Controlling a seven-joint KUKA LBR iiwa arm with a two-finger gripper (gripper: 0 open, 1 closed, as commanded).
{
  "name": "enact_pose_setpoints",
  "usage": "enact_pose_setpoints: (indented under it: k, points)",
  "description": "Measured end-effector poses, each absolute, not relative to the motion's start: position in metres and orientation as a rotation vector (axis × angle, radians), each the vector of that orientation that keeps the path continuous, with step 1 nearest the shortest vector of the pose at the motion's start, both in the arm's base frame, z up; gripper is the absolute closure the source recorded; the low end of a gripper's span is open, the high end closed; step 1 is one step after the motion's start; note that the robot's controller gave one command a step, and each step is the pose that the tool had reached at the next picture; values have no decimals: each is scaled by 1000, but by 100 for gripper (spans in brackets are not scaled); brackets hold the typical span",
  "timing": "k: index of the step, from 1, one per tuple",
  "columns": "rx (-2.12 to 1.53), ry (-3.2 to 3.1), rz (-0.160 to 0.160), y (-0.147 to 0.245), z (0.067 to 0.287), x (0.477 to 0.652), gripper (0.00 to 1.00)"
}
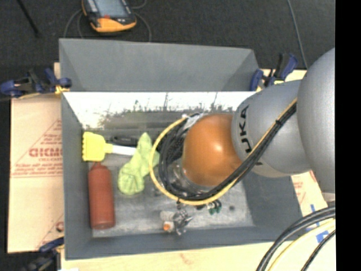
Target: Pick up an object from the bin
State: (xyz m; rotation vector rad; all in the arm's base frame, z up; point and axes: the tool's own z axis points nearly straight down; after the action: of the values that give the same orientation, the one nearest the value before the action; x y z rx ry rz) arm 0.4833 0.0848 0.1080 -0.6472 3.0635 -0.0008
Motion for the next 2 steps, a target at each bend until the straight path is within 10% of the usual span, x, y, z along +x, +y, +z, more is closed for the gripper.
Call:
enact_pose_setpoints:
  k: [1,2]
  points:
    - [-766,3044,-2,35,72,481,100]
    - [-760,3028,-3,36,73,485,0]
